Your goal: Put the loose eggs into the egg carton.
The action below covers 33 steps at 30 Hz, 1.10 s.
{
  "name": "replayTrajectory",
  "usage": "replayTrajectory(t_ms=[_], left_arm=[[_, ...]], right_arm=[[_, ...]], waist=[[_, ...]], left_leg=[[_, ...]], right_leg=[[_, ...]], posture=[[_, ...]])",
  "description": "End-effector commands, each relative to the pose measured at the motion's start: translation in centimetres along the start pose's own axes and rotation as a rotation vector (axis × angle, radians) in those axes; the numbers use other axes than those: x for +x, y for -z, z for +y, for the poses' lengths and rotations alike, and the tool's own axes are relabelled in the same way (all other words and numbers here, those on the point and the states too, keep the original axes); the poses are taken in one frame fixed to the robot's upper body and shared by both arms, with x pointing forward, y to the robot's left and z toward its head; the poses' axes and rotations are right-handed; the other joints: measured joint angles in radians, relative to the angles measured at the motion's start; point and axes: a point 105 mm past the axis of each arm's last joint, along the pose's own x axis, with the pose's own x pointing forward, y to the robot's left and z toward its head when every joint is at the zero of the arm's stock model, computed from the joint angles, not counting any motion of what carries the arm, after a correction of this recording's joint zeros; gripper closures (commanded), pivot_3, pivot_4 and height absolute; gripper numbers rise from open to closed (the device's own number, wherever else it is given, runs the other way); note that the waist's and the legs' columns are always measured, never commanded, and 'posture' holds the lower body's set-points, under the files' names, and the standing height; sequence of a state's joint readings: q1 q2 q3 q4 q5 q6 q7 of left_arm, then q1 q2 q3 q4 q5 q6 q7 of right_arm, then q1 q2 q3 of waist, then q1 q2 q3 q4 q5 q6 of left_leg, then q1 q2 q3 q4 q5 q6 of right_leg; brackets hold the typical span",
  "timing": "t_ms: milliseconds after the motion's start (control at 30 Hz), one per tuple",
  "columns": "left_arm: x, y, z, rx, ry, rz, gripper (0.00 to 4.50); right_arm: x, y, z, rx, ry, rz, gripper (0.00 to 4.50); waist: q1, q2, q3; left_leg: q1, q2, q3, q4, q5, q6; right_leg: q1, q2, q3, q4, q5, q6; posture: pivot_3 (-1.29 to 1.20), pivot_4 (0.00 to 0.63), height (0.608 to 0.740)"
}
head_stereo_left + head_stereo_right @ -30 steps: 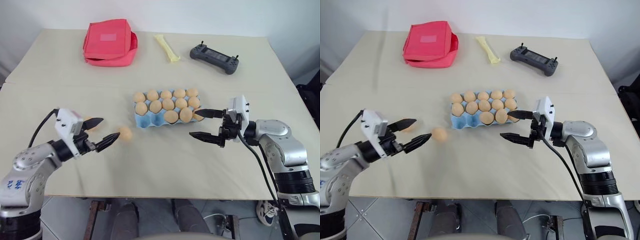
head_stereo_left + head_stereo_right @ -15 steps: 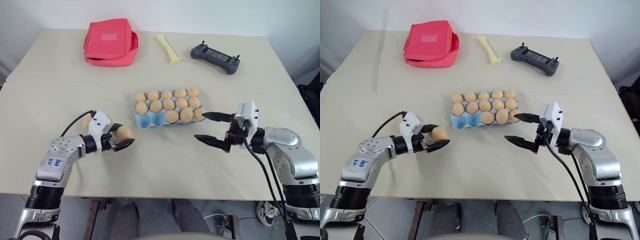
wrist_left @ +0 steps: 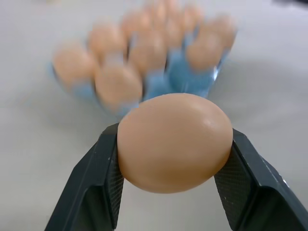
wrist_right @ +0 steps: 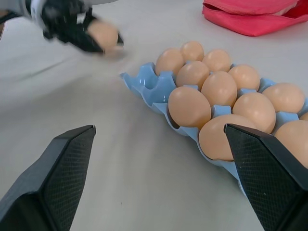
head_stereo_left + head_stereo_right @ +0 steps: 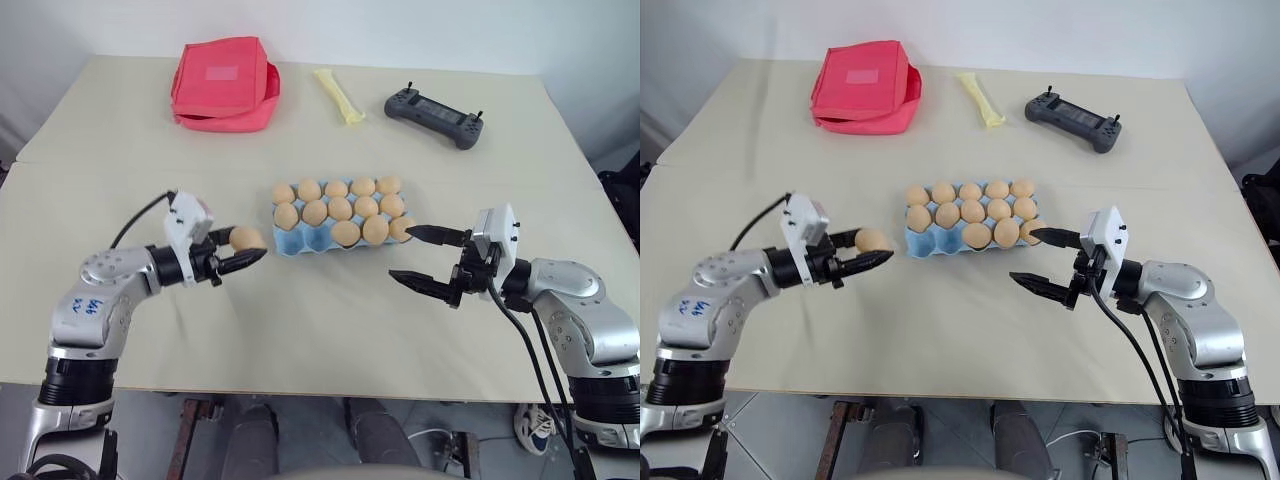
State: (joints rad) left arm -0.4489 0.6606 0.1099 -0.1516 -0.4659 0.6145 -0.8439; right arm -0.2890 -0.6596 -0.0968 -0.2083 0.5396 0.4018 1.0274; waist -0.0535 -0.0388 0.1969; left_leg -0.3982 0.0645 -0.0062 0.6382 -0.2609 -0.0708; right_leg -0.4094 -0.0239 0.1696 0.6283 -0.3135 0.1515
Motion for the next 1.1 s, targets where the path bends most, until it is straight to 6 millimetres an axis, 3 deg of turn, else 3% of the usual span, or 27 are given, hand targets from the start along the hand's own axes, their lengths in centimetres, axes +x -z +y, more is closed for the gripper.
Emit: replayTrajectory(t_ms=[33, 100, 200, 467, 600, 700, 800, 967, 1000, 1100], left_arm=[[1.0, -1.7, -0.7, 0.04, 0.064, -0.024, 2.25], [3.3, -2.2, -0.4, 0.064, 0.081, -0.057, 2.25], [6.7, -1.3, 0.0, 0.079, 0.111, -0.054, 2.25], [10.5, 0.0, -0.3, 0.09, 0.184, -0.032, 2.25], [10.9, 0.1, -0.1, 0.109, 0.183, -0.03, 0.97], [10.7, -0.7, -0.4, 0.115, 0.196, -0.051, 0.01], [10.3, -1.5, -0.3, 0.135, 0.174, -0.091, 0.01], [7.7, -4.1, 0.1, 0.127, 0.103, -0.19, 0.01], [6.8, -4.2, 0.4, 0.12, 0.068, -0.19, 0.01], [1.1, -3.7, 2.3, 0.082, -0.143, -0.158, 0.01]], right_arm=[[-0.5, -1.3, -0.2, -0.042, 0.026, -0.028, 0.0], [-0.5, -1.3, -0.2, -0.041, 0.032, -0.029, 0.0], [-0.6, -1.3, -0.2, -0.04, 0.047, -0.036, 0.0], [-1.2, -1.2, 0.1, -0.042, 0.081, -0.033, 0.0], [-1.5, -1.2, 0.2, -0.04, 0.093, -0.03, 0.0], [-1.5, -1.2, 0.3, -0.037, 0.095, -0.028, 0.0], [-1.5, -1.2, 0.2, -0.036, 0.095, -0.027, 0.0], [-1.2, -1.2, 0.0, -0.034, 0.073, -0.026, 0.0], [-1.1, -1.2, -0.1, -0.035, 0.066, -0.025, 0.0], [-0.9, -1.3, -0.4, -0.036, 0.035, -0.028, 0.0]], waist=[[-0.001, 0.0, 0.0], [-0.001, 0.0, 0.0], [0.01, 0.0, 0.0], [0.0, 0.0, 0.0], [0.001, 0.0, 0.0], [0.001, 0.0, 0.0], [0.001, 0.0, 0.0], [-0.002, 0.0, 0.0], [-0.002, 0.0, 0.0], [-0.017, 0.001, 0.0]], left_leg=[[0.0, 0.0, 0.0, 0.0, 0.0, 0.0], [0.0, 0.0, 0.0, 0.001, 0.0, 0.0], [-0.001, 0.0, -0.001, 0.004, 0.0, 0.0], [-0.006, 0.0, -0.001, 0.008, 0.0, 0.001], [-0.006, 0.0, -0.001, 0.008, 0.0, 0.001], [-0.006, 0.0, -0.001, 0.009, 0.0, 0.001], [-0.006, 0.0, -0.001, 0.009, 0.0, 0.001], [-0.006, 0.0, -0.001, 0.008, 0.0, 0.001], [-0.006, 0.0, -0.001, 0.008, 0.0, 0.001], [-0.005, 0.001, 0.0, 0.008, 0.0, 0.001]], right_leg=[[0.0, 0.0, 0.0, 0.0, 0.0, 0.0], [0.0, 0.0, 0.0, 0.0, 0.0, 0.0], [0.001, 0.001, 0.0, 0.0, 0.001, 0.001], [-0.002, 0.001, 0.0, 0.0, 0.001, 0.002], [-0.001, 0.001, 0.0, 0.0, 0.001, 0.002], [-0.001, 0.001, 0.0, 0.0, 0.002, 0.003], [-0.001, 0.001, 0.0, 0.0, 0.002, 0.003], [-0.002, 0.001, 0.0, 0.0, 0.002, 0.003], [-0.002, 0.001, 0.0, 0.001, 0.002, 0.003], [-0.002, 0.001, 0.002, 0.001, 0.002, 0.003]], posture=[[0.0, 0.15, 0.74], [0.0, 0.15, 0.74], [0.0, 0.15, 0.74], [0.0, 0.15, 0.74], [0.0, 0.15, 0.74], [0.0, 0.15, 0.74], [0.0, 0.15, 0.74], [0.0, 0.15, 0.74], [0.0, 0.15, 0.74], [0.0, 0.15, 0.74]])
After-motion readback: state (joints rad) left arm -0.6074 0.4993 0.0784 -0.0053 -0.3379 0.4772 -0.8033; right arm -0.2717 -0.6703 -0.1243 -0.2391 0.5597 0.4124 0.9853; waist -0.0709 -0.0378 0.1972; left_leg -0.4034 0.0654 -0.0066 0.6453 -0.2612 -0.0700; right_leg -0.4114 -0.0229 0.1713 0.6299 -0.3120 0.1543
